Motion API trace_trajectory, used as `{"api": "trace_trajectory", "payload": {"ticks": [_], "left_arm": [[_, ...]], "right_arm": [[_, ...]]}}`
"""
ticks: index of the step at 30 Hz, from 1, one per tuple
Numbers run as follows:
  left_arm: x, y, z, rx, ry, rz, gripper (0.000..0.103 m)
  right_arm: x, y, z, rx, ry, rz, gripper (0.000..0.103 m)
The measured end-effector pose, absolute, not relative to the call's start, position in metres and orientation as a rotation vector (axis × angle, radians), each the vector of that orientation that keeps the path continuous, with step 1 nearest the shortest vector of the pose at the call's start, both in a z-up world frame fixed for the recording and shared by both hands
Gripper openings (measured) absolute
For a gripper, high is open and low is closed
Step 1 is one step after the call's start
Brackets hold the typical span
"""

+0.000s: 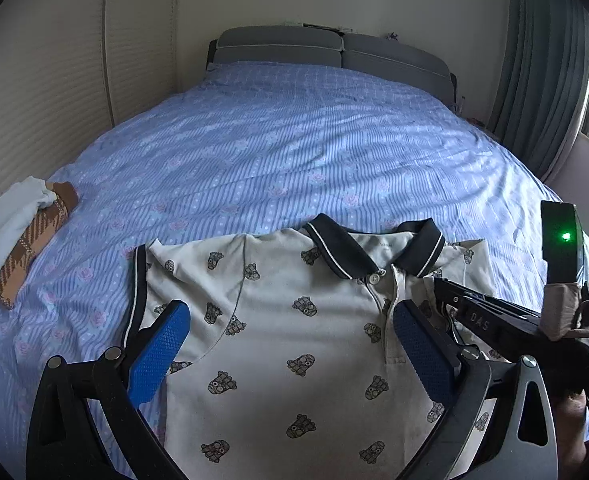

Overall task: Fold small clothes
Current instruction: 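Fold the sleeve held by the right gripper across the shirt front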

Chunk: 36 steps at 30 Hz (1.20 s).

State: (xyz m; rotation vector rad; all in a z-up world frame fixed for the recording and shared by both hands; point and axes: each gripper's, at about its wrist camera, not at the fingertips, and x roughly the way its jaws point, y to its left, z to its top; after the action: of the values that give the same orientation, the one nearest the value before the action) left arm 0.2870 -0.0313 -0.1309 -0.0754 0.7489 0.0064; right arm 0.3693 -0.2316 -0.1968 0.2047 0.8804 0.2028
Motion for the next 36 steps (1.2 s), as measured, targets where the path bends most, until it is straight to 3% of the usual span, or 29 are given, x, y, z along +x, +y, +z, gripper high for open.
{"api": "trace_trajectory", "payload": {"ticks": [4, 7, 8, 21, 23, 25, 29, 35, 36], "left_arm": [[0.285, -0.033, -0.137, -0.063, 0.752, -0.005, 0.103], [0.284, -0.035, -0.139, -0.064, 0.754, -0.014, 0.103], [0.283, -0.036, -0.140, -0.066, 0.757, -0.019, 0.103], [0.257, -0.053, -0.145, -0.039, 0.772, -0.058, 0.103], [0.255, -0.051, -0.147, -0.038, 0.777, -0.054, 0.103], [0.253, -0.047, -0.149, -0.041, 0.780, -0.047, 0.103], [0.251, -0.037, -0.151, -0.046, 0.779, -0.032, 0.103], [0.250, -0.017, -0.155, -0.067, 0.783, -0.017, 0.103], [0.250, -0.012, -0.155, -0.071, 0.781, -0.014, 0.103]], "right_arm": [[0.365, -0.234, -0.205, 0.212, 0.887, 0.220, 0.010], [0.349, -0.240, -0.192, 0.161, 0.844, 0.202, 0.030], [0.340, -0.244, -0.185, 0.154, 0.822, 0.199, 0.030], [0.270, -0.240, -0.176, 0.003, 0.798, 0.157, 0.029], [0.275, -0.239, -0.183, 0.000, 0.819, 0.151, 0.026], [0.279, -0.242, -0.191, 0.019, 0.846, 0.163, 0.013], [0.277, -0.241, -0.203, 0.053, 0.888, 0.205, 0.008], [0.267, -0.234, -0.201, 0.066, 0.874, 0.198, 0.008], [0.265, -0.232, -0.197, 0.073, 0.863, 0.188, 0.011]]}}
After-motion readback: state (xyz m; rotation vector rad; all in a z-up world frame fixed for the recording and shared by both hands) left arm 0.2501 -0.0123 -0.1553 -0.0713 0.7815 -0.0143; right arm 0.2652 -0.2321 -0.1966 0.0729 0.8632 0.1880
